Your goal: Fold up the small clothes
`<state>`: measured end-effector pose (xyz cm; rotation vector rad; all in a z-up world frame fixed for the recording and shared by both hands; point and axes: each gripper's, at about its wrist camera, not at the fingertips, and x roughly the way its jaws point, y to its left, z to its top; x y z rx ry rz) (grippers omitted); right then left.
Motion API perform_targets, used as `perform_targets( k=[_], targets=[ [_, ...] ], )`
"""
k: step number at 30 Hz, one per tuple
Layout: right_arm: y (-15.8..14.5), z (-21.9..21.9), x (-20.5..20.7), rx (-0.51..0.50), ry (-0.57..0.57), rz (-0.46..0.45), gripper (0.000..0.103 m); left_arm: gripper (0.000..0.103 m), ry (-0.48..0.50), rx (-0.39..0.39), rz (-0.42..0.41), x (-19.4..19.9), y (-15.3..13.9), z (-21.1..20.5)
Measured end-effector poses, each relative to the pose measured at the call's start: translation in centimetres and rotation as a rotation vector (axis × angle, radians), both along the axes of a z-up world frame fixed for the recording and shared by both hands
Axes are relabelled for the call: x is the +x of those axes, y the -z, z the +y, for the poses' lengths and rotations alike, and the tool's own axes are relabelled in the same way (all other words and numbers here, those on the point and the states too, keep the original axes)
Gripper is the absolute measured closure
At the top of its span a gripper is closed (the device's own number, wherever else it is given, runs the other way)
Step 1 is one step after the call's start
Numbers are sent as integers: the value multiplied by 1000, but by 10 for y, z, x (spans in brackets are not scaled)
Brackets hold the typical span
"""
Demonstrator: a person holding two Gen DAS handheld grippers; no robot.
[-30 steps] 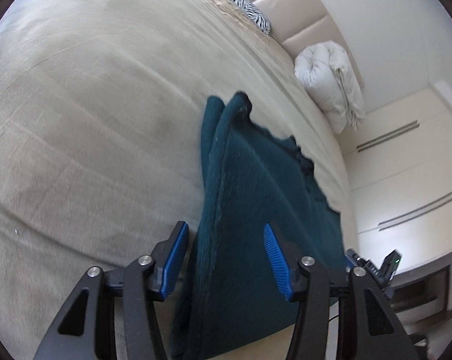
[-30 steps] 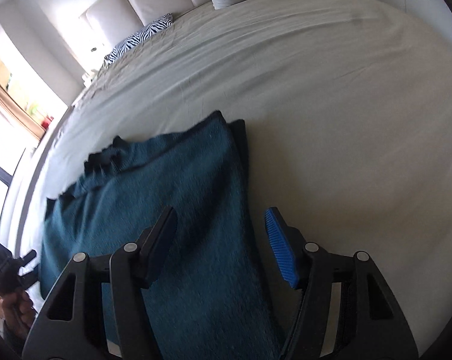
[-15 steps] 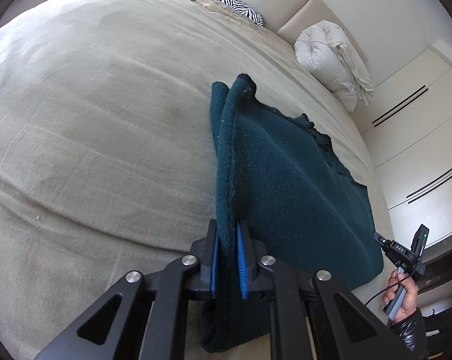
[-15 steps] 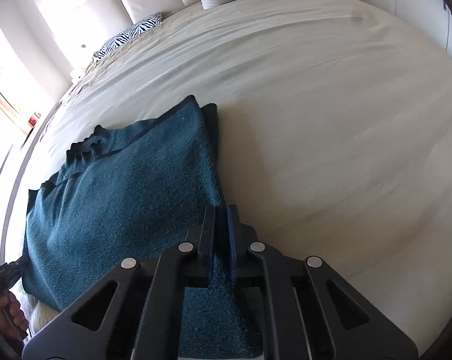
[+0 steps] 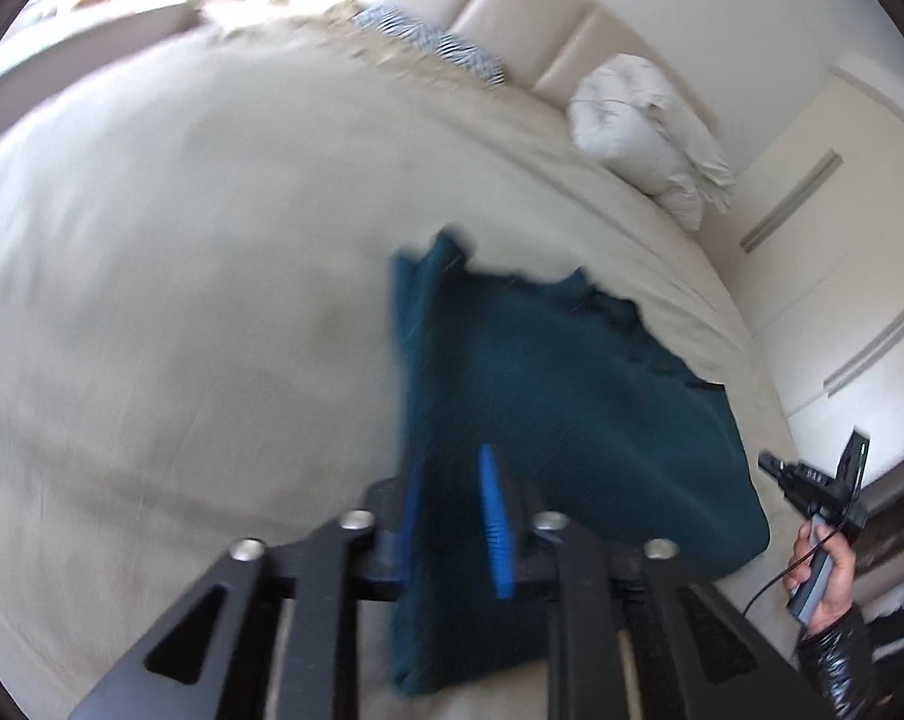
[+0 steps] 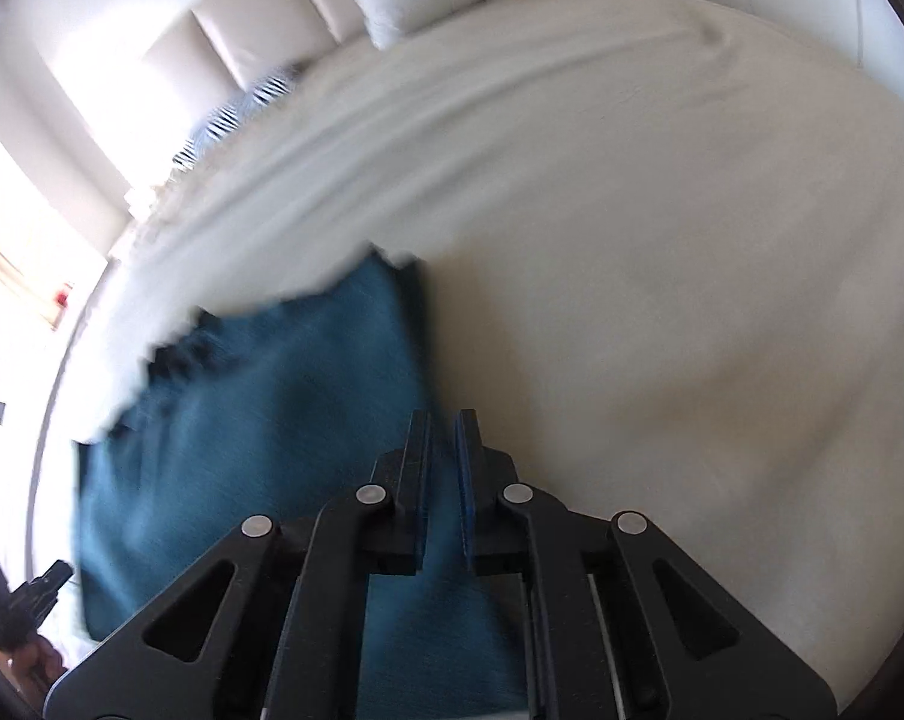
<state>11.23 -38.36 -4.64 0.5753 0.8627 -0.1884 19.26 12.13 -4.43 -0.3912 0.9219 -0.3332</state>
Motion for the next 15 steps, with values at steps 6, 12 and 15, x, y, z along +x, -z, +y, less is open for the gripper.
perform_targets(
  k=[6, 12, 15],
  targets=[
    [14, 47, 72, 87, -162, 7, 95, 66, 69, 89, -19, 72, -7, -51],
    [43, 28, 106, 174, -102, 14, 95, 68, 32, 132, 75, 111, 36, -53],
    [53, 1, 102, 238, -44, -23, 95, 73, 30, 86, 46, 106, 44, -42]
  ],
)
